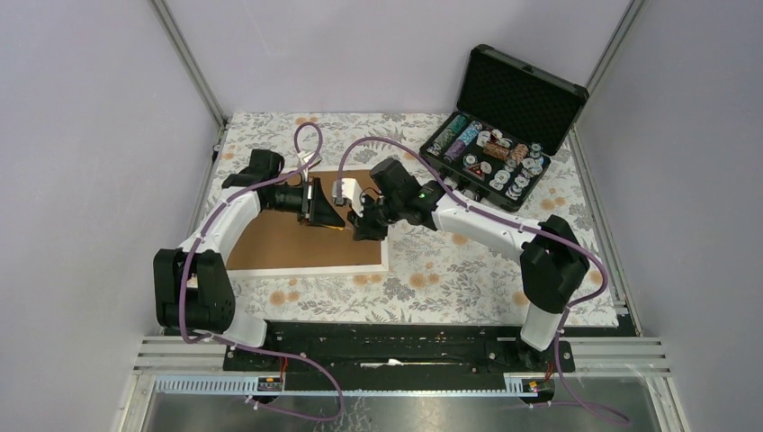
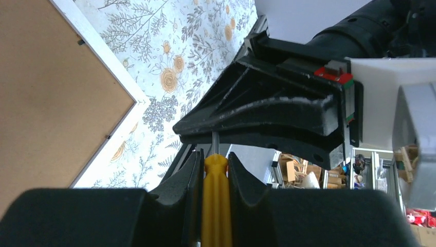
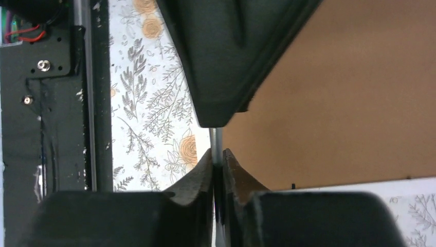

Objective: Take the photo out of the frame
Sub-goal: Adjust the screwdriver.

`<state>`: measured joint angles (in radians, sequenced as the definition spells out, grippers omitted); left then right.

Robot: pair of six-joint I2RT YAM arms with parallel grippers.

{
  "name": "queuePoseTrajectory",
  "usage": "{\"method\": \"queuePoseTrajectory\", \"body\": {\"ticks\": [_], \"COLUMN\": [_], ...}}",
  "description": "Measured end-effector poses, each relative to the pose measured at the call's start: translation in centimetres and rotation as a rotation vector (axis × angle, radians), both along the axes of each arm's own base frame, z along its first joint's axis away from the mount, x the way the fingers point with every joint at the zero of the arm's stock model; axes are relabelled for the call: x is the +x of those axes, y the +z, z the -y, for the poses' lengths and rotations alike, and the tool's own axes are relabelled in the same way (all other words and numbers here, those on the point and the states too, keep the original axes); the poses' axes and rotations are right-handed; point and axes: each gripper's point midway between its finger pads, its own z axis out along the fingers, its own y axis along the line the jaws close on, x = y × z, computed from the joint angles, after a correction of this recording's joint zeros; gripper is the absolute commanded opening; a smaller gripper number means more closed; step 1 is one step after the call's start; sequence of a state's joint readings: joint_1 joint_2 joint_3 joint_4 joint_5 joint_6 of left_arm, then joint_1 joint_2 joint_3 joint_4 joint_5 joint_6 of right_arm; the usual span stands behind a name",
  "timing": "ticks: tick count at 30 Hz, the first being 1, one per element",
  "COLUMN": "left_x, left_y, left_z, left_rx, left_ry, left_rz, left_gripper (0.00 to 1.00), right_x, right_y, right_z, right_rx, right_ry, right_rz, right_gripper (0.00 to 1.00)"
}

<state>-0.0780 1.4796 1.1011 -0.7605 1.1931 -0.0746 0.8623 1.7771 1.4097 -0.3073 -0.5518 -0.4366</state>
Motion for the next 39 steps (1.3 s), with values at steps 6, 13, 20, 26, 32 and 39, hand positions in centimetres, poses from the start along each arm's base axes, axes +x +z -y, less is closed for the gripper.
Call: {"method": "queuePoseTrajectory", "body": {"ticks": [6, 13, 20, 26, 32, 39], "left_x": [-0.2, -0.5, -0.8, -0.6, -0.5, -0.8], "left_y": [0.2, 0.9, 0.5, 0.1, 0.0, -0.1], "left_z": [-0.4, -1.1, -0.8, -0.6, 0.1, 0.8], "left_rx": [-0.029, -0.079, -0.113, -0.132, -0.129, -0.128], "left_ry": [0.025, 0.088, 0.111, 0.131, 0.123, 0.099], "left_rz": [-0.006, 0.017, -0.009, -0.033, -0.021, -0.019], "left_gripper": [0.42, 0.55, 0.55, 0.44, 0.4, 0.32], "right_x": [0.1, 0.0, -0.2, -0.6, -0.8, -0.9], "right_y": [-0.1, -0.2, -0.3, -0.2, -0.5, 0.0], "right_z": [0.0, 0.1, -0.2, -0.4, -0.5, -0.8], "right_rx": [-0.011, -0.019, -0.012, -0.002, -0.002, 0.012], "right_ry": [-0.005, -0.049, -0.077, -0.069, -0.06, -0.051], "right_rz": [0.014, -0.032, -0.076, -0.106, -0.124, -0.131], "right_gripper": [0.0, 0.0, 0.0, 0.0, 0.0, 0.0]}}
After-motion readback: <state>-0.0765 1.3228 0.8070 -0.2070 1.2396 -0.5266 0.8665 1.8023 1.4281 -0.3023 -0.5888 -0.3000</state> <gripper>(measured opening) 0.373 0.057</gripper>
